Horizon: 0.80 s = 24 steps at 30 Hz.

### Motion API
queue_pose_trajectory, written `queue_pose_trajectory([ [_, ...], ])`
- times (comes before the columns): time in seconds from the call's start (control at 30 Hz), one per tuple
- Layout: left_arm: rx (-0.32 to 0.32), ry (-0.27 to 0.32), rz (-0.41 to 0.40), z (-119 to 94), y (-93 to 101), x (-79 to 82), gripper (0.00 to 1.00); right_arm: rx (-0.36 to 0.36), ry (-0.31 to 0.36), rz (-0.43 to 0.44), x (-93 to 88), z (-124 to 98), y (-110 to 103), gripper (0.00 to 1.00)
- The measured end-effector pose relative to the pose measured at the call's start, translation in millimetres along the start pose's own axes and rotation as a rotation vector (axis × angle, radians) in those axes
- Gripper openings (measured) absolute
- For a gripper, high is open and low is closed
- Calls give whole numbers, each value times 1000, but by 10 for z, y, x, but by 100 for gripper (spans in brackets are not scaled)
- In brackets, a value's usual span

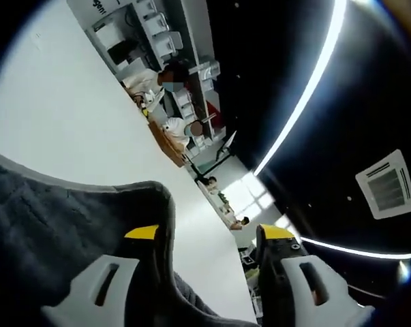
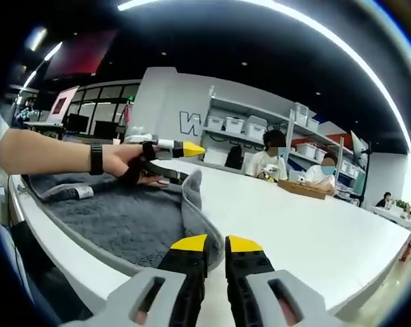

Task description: Open the folded towel by lifting each exposed corner and separating the folded layers until the towel lies flat within the target outline without major curled edges

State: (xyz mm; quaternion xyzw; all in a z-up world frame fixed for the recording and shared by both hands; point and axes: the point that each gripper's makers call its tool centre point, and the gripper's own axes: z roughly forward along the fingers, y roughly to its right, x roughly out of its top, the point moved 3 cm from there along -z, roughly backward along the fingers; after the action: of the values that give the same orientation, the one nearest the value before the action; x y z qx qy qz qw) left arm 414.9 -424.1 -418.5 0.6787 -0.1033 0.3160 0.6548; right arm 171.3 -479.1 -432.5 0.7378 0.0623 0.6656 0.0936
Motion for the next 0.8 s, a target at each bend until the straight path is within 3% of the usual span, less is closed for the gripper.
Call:
queue_pose_trajectory([
  [0.3, 6, -28, 13, -23, -72, -5, 57, 30, 14, -31, 62, 37, -88, 3],
  [0.57, -12, -6, -8, 15, -6, 14, 55, 17, -17, -56, -5, 116, -71, 7],
  [0.8, -25, 33, 2, 125, 102, 56, 55, 46, -6, -76, 20, 116, -106, 4],
])
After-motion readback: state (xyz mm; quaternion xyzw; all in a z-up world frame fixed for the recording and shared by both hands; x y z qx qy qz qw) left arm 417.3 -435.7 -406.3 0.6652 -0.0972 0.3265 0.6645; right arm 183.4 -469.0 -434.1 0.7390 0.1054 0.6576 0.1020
